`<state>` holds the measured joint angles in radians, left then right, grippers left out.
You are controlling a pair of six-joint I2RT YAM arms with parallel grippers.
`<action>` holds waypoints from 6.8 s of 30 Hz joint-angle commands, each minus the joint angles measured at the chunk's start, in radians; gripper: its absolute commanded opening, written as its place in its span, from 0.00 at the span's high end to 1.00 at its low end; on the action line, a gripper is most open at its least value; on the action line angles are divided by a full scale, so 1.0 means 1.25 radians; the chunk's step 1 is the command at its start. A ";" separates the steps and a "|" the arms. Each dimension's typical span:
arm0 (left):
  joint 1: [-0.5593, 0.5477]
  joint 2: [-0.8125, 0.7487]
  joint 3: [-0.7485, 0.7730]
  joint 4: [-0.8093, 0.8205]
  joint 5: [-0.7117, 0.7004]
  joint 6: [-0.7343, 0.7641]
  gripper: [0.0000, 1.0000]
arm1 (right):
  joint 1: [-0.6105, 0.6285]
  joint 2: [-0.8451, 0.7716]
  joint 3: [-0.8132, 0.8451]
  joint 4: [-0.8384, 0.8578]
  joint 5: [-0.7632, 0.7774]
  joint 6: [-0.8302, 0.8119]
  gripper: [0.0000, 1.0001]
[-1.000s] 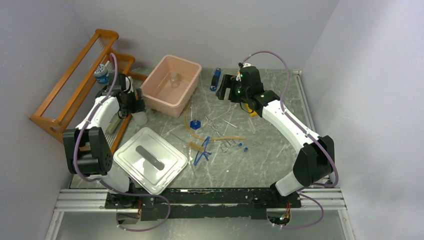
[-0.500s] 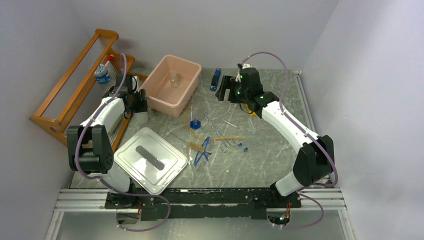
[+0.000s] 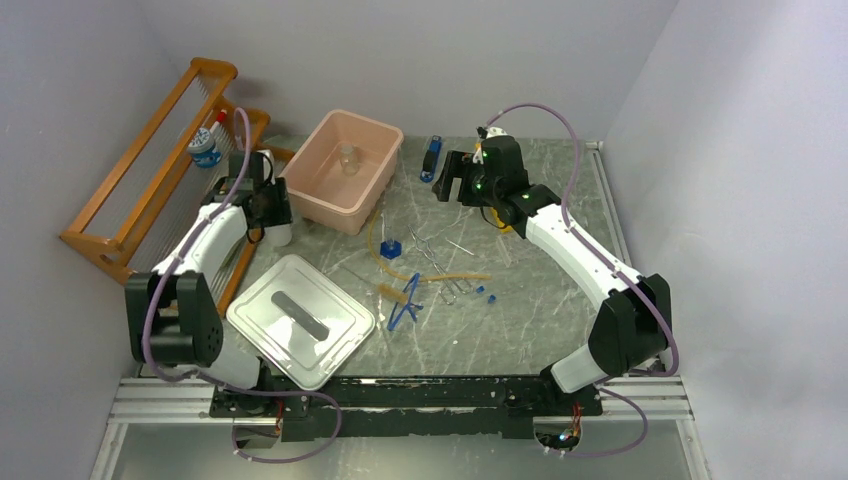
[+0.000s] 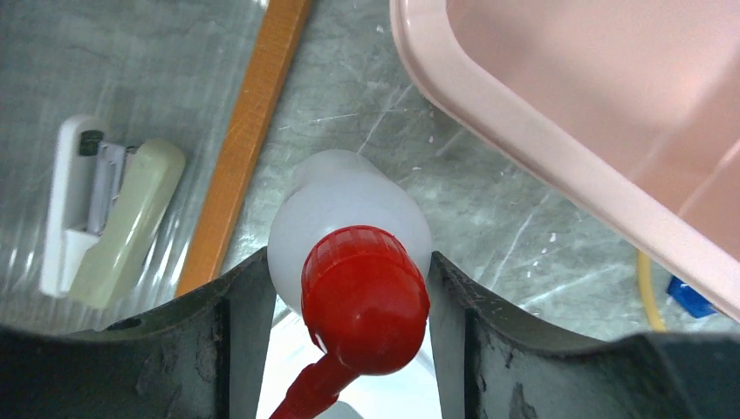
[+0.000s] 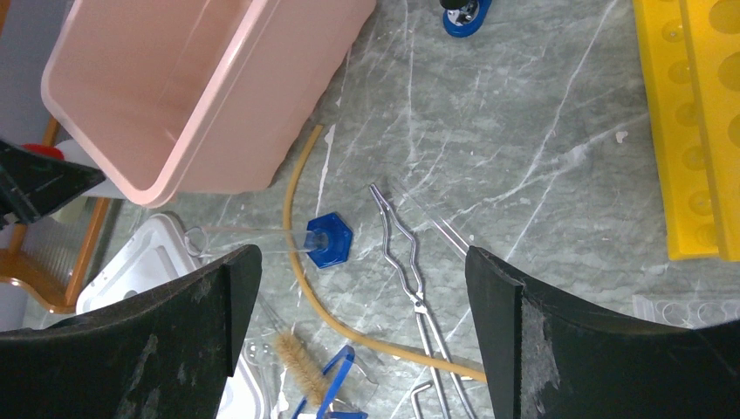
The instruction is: Organize the chemistry lab equipment
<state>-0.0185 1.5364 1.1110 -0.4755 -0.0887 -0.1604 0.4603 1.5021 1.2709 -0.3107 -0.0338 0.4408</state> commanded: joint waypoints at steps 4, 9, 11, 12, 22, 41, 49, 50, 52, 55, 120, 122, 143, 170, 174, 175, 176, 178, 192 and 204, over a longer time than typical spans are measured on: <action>-0.005 -0.186 0.024 -0.094 -0.075 -0.079 0.50 | 0.002 -0.015 -0.009 0.009 -0.006 0.010 0.10; -0.005 -0.298 0.098 -0.148 -0.068 -0.107 0.49 | 0.006 -0.012 -0.004 0.002 0.004 0.020 0.11; -0.005 -0.325 0.143 -0.146 -0.013 -0.127 0.49 | 0.005 -0.012 -0.002 0.000 0.013 0.022 0.11; -0.004 -0.334 0.164 -0.140 0.014 -0.135 0.49 | 0.005 -0.013 -0.001 0.000 0.016 0.022 0.11; -0.041 -0.234 0.270 -0.010 0.238 -0.170 0.49 | 0.006 -0.048 -0.027 0.016 0.025 0.019 0.11; -0.209 0.221 0.337 0.070 -0.071 -0.116 0.52 | 0.006 -0.058 -0.044 0.025 0.071 0.001 0.11; -0.209 0.352 0.361 0.184 -0.120 -0.106 0.54 | 0.006 -0.044 -0.034 0.030 0.077 0.001 0.11; -0.209 0.367 0.370 0.189 -0.121 -0.105 0.54 | 0.006 -0.044 -0.033 0.029 0.080 0.001 0.11; -0.209 0.391 0.379 0.209 -0.128 -0.098 0.54 | 0.006 -0.044 -0.032 0.028 0.088 0.000 0.11; -0.207 0.420 0.397 0.217 -0.158 -0.105 0.54 | 0.005 -0.044 -0.025 0.018 0.100 -0.004 0.11; -0.146 -0.427 -0.099 0.236 0.264 -0.165 0.15 | 0.278 0.259 0.150 0.073 0.150 -0.127 0.51; -0.146 -0.435 -0.118 0.243 0.275 -0.176 0.16 | 0.279 0.265 0.150 0.078 0.177 -0.142 0.54; -0.177 -0.369 -0.191 0.426 0.504 -0.170 0.17 | 0.252 0.107 0.159 0.007 0.111 -0.245 0.76; -0.298 -0.124 0.141 0.046 0.872 0.149 0.42 | 0.085 -0.010 0.137 0.026 -0.568 -0.096 0.83; -0.306 -0.123 0.140 0.047 0.893 0.159 0.52 | 0.084 -0.008 0.141 0.037 -0.591 -0.083 0.83; -0.307 -0.123 0.139 0.052 0.903 0.157 0.54 | 0.085 -0.006 0.144 0.036 -0.592 -0.082 0.83; -0.308 -0.122 0.139 0.055 0.913 0.157 0.56 | 0.085 -0.003 0.147 0.036 -0.594 -0.081 0.83; -0.309 -0.120 0.146 0.035 0.930 0.179 0.57 | 0.083 -0.001 0.151 0.039 -0.597 -0.074 0.84; -0.309 -0.129 0.149 0.031 0.857 0.207 0.95 | 0.048 -0.014 0.152 0.059 -0.462 -0.038 0.37; -0.230 0.067 0.363 -0.033 0.504 0.169 0.95 | -0.003 -0.028 0.147 0.041 -0.173 -0.050 0.30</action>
<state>-0.3584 1.5368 1.4483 -0.4843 0.6819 0.0753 0.4633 1.5005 1.4521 -0.2626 -0.3996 0.4000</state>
